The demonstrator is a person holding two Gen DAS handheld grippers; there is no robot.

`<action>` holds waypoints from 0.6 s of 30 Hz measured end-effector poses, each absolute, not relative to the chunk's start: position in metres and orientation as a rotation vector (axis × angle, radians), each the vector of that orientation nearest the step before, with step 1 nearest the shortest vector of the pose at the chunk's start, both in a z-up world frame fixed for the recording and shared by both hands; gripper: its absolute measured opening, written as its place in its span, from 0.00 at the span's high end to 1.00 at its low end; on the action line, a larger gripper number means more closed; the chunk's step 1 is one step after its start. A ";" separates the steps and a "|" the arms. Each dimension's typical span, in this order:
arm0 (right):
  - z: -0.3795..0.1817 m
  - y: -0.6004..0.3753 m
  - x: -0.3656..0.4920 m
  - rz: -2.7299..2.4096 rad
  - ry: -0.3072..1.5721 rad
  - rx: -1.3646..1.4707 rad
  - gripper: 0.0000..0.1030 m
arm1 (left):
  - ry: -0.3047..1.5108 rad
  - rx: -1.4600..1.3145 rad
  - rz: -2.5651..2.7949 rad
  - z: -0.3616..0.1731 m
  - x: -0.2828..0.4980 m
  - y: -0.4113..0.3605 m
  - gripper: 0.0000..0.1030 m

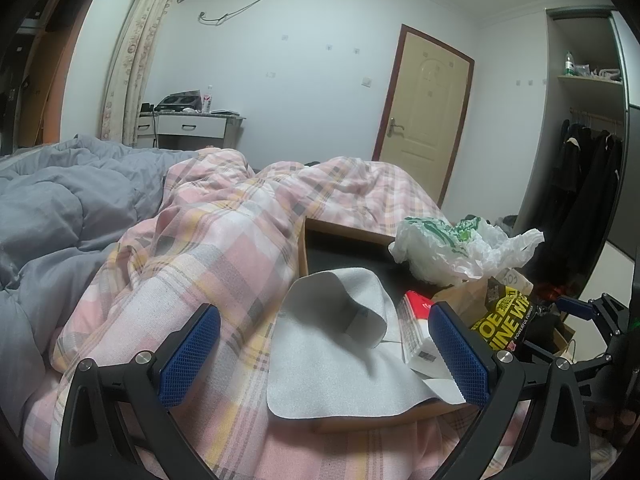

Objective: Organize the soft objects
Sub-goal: 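Lower the black cloth back into the box and open the right tool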

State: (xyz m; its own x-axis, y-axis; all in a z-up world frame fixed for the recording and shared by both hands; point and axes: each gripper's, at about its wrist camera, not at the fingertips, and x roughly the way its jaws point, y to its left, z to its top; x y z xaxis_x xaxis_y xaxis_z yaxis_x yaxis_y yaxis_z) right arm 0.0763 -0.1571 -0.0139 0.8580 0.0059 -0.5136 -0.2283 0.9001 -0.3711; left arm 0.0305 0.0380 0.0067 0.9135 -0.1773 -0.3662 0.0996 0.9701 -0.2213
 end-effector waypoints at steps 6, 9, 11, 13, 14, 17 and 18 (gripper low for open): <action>-0.015 -0.160 0.078 0.127 0.551 -0.408 0.07 | 0.395 -0.200 -0.144 0.007 0.031 0.038 0.00; -0.015 -0.164 0.080 0.133 0.566 -0.386 0.04 | 0.395 -0.200 -0.143 0.007 0.031 0.038 0.00; -0.016 -0.166 0.081 0.138 0.573 -0.373 0.03 | 0.395 -0.200 -0.144 0.007 0.031 0.038 0.00; -0.016 -0.166 0.080 0.140 0.577 -0.365 0.02 | 0.395 -0.200 -0.144 0.007 0.031 0.037 0.00; -0.016 -0.166 0.080 0.140 0.577 -0.364 0.02 | 0.396 -0.200 -0.144 0.007 0.030 0.039 0.00; -0.016 -0.165 0.079 0.139 0.576 -0.366 0.02 | 0.396 -0.199 -0.143 0.006 0.031 0.037 0.00; -0.016 -0.165 0.078 0.139 0.576 -0.366 0.02 | 0.395 -0.199 -0.143 0.007 0.031 0.037 0.00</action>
State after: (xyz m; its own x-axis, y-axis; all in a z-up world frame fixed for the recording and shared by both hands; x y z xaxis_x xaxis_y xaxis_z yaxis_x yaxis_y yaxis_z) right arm 0.0783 -0.1654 -0.0165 0.8312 0.0269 -0.5552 -0.2294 0.9264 -0.2986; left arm 0.0312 0.0367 0.0065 0.9132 -0.1767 -0.3673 0.0994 0.9705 -0.2197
